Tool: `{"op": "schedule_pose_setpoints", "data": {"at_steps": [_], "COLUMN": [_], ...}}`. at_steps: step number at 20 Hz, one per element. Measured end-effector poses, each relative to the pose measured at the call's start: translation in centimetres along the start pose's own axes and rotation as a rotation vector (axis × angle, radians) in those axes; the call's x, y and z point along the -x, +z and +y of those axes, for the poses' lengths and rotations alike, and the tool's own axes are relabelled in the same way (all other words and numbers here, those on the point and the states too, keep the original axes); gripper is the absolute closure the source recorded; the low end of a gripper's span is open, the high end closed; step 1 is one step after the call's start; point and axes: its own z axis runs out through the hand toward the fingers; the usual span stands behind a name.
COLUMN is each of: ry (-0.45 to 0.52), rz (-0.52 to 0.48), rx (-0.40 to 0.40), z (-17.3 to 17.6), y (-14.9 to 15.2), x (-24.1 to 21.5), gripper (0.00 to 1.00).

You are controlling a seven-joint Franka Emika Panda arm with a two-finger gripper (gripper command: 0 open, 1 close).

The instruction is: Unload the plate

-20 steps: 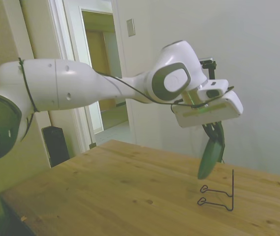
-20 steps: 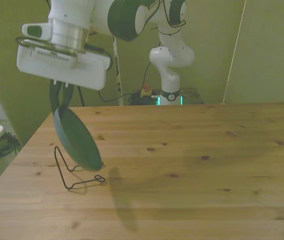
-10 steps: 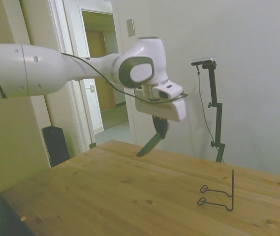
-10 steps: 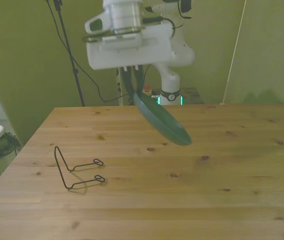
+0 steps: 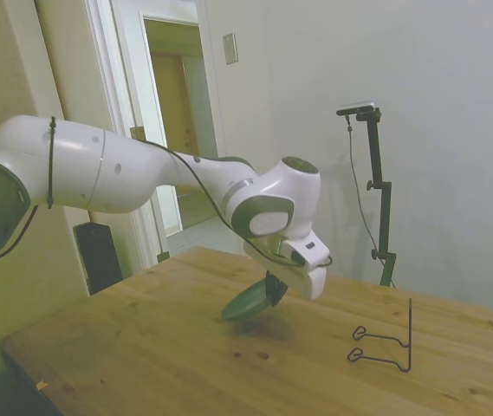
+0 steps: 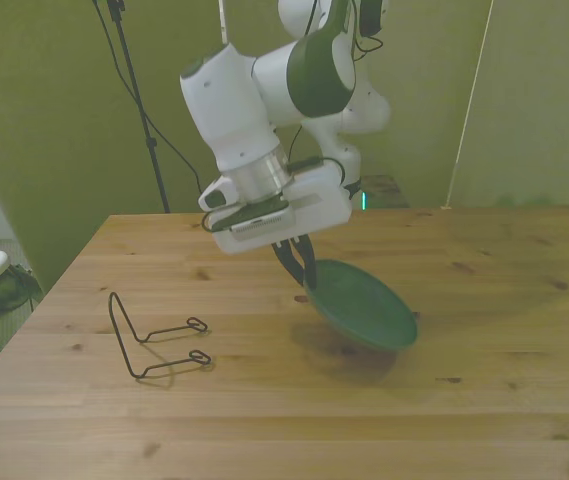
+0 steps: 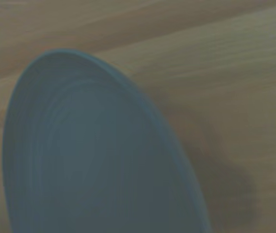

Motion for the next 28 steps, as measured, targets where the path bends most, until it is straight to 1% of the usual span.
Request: {"op": "schedule_pose_setpoints", "data": {"at_steps": [2, 4, 5, 8, 17, 20, 21, 23, 26, 28], "ry": [0.007, 0.012, 0.013, 0.011, 0.014, 0.007, 0.002, 0.005, 0.052, 0.057], "rz": [0.002, 0.003, 0.005, 0.009, 0.018, 0.028, 0.029, 0.029, 0.056, 0.083], "rx": [0.011, 0.018, 0.025, 0.043, 0.053, 0.054, 0.049, 0.053, 0.115, 0.141], "z": [0.7, 1.0, 1.2, 1.5, 2.0, 1.8, 1.5, 0.7, -1.3, -2.2], "y": [1.7, 2.5, 2.8, 3.0, 2.9, 1.9, 0.9, -2.5, -9.1, -12.5], "x": [-0.8, -1.3, -1.4, -1.7, -2.0, -1.8, -1.5, 0.0, 3.1, 5.1], "gripper": [1.0, 1.0, 0.0, 0.0, 0.0, 0.0, 0.0, 0.0, 0.0, 0.0]}}
